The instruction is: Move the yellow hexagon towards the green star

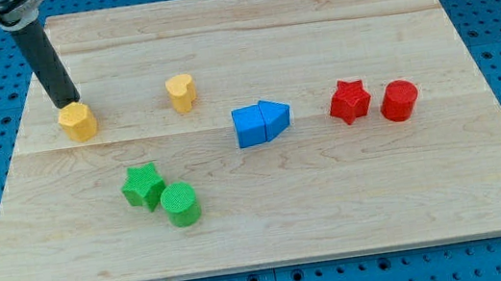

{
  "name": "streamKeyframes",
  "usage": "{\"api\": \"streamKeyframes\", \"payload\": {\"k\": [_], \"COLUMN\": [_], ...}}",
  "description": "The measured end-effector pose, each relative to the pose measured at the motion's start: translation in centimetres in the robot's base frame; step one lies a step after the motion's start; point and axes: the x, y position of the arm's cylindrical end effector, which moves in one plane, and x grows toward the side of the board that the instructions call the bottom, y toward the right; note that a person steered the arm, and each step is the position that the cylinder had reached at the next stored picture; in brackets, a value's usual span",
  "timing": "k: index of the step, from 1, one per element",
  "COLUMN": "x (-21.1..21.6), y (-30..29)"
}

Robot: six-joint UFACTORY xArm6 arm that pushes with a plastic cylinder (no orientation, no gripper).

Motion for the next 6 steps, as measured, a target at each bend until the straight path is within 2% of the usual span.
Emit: {"api": "streamKeyframes", "payload": {"k": [1,2,3,4,5,6], "x": [1.4,2.2,2.5,2.7,5.7,4.4], "y": [4.1,5.8,-1.4,-5.9,-5.3,0.1]}}
